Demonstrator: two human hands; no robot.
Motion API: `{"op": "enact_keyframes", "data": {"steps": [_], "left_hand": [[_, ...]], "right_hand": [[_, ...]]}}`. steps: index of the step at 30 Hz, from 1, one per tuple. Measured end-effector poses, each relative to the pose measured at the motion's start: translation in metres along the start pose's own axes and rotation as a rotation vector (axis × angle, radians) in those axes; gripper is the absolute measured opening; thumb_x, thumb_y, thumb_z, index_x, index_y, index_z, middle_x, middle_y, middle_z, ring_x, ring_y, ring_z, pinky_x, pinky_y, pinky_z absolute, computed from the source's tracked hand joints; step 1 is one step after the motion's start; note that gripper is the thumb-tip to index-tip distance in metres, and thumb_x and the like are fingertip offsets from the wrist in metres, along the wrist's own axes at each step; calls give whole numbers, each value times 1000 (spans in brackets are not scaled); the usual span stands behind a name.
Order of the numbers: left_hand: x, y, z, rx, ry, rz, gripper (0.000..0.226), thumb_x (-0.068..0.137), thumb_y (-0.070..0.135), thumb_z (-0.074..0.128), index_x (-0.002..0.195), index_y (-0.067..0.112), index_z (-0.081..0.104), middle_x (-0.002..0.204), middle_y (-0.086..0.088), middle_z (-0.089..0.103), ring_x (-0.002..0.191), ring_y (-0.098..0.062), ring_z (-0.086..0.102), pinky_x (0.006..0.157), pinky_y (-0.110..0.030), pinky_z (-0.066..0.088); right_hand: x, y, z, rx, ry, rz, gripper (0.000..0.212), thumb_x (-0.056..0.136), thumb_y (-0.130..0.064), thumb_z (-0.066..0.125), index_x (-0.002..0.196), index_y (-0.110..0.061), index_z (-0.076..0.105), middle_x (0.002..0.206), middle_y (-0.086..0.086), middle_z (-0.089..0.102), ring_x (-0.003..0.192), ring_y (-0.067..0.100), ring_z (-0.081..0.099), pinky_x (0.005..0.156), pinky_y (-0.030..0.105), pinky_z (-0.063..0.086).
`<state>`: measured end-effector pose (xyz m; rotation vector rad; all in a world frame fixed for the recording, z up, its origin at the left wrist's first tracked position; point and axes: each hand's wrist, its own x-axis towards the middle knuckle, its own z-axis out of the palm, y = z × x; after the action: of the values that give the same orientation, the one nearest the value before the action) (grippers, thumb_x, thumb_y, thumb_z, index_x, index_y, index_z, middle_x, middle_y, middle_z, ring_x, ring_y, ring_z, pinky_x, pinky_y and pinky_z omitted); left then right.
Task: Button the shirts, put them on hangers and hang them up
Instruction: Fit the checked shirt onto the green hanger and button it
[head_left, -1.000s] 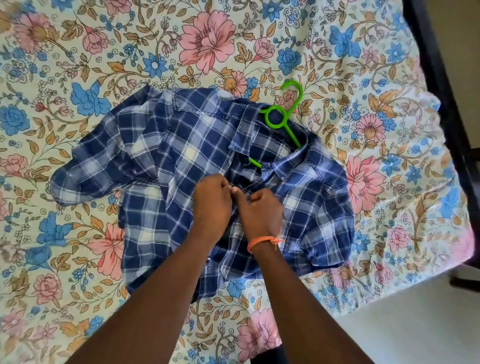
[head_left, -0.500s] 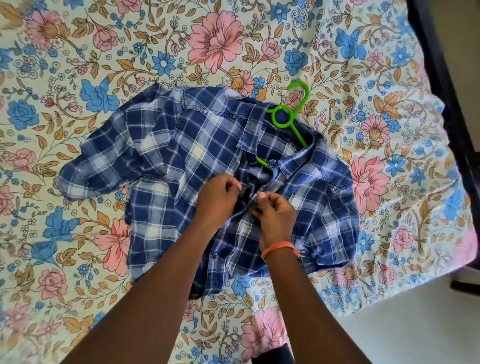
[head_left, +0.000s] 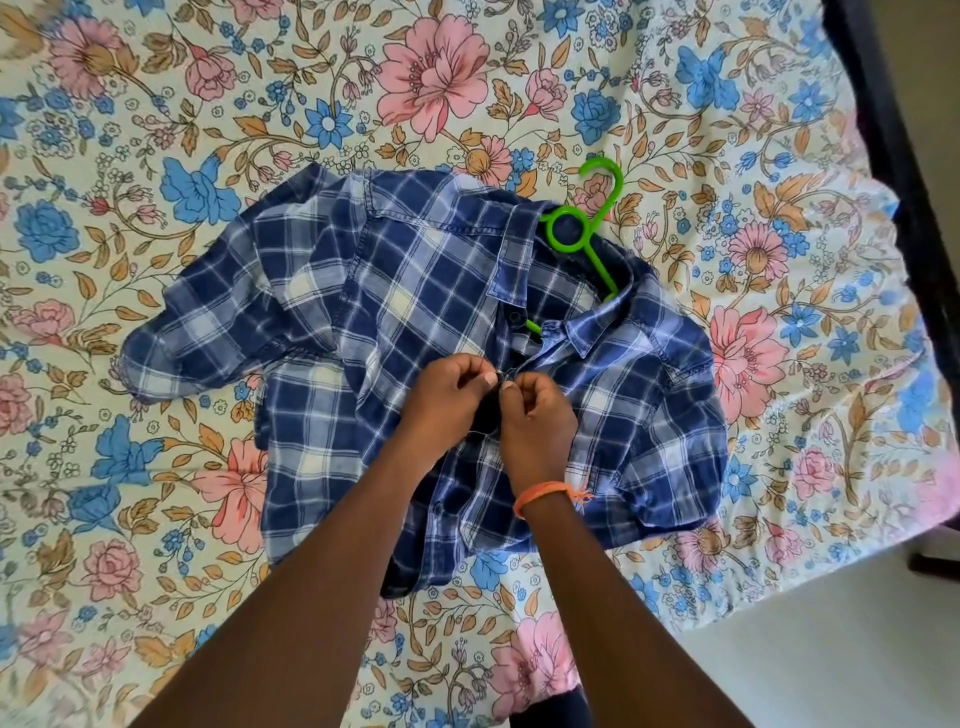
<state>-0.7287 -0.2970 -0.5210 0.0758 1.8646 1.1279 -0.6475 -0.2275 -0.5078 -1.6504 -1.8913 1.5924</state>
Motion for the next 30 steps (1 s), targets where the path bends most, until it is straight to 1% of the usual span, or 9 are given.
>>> {"op": "enact_keyframes", "data": {"steps": [3,6,9,15,21,24,26,28,30], "left_hand": [[1,1,1,19,11,-10,12,93,23,62,83,25,68,86,0,70,87,-25,68,85,-54,56],[2,4,1,78,9,2,11,94,24,61,84,25,67,86,4,69,87,-21,67,85,-50,56],[5,4,-1,129,-27,30,15,94,24,61,81,28,64,83,6,68,83,-18,65,84,-51,55],[5,5,-4,210,-78,50,14,96,24,60,83,29,63,85,6,68,84,-16,66,82,-47,57],[4,10,-6,171,-70,75,14,96,15,59,88,20,69,87,-1,72,86,-19,68,85,-43,56],[2,12,-5,141,-44,73,19,96,19,60,82,27,72,81,-5,73,77,-21,68,75,-38,58],[0,14,-6,128,-46,64,16,93,24,64,81,25,75,76,1,73,71,-11,68,67,-28,54],[-1,17,-6,184,-46,91,14,90,27,69,82,20,77,71,6,72,67,-6,68,63,-23,55],[1,19,-7,215,-10,105,14,89,24,69,82,15,78,69,6,72,64,-7,68,61,-25,56]], "right_hand": [[-1,2,-2,38,-29,23,16,92,-6,60,77,-11,63,65,-3,56,53,-1,43,51,13,39],[1,3,-5,184,-38,128,22,93,-5,56,76,-12,67,69,3,65,65,12,57,61,27,50],[4,4,-11,321,-76,221,16,92,-3,61,83,-9,72,75,8,72,74,19,67,69,31,57],[8,0,-17,422,-163,277,5,83,-2,75,83,-3,70,75,9,72,68,19,67,61,28,57],[11,3,-16,321,-183,278,12,86,-10,75,91,-1,69,78,11,72,66,20,67,54,29,57],[8,7,-13,252,-144,223,12,90,-13,71,92,-2,68,80,12,71,66,23,68,57,34,59],[6,10,-10,213,-105,182,10,92,-14,70,90,-4,68,81,14,72,69,28,71,59,38,61],[4,8,-8,191,-81,151,8,92,-13,69,87,-7,68,81,15,73,70,30,73,57,36,61],[3,5,-9,189,-69,142,7,90,-11,72,85,-7,69,79,14,73,68,26,73,56,33,60]]}}
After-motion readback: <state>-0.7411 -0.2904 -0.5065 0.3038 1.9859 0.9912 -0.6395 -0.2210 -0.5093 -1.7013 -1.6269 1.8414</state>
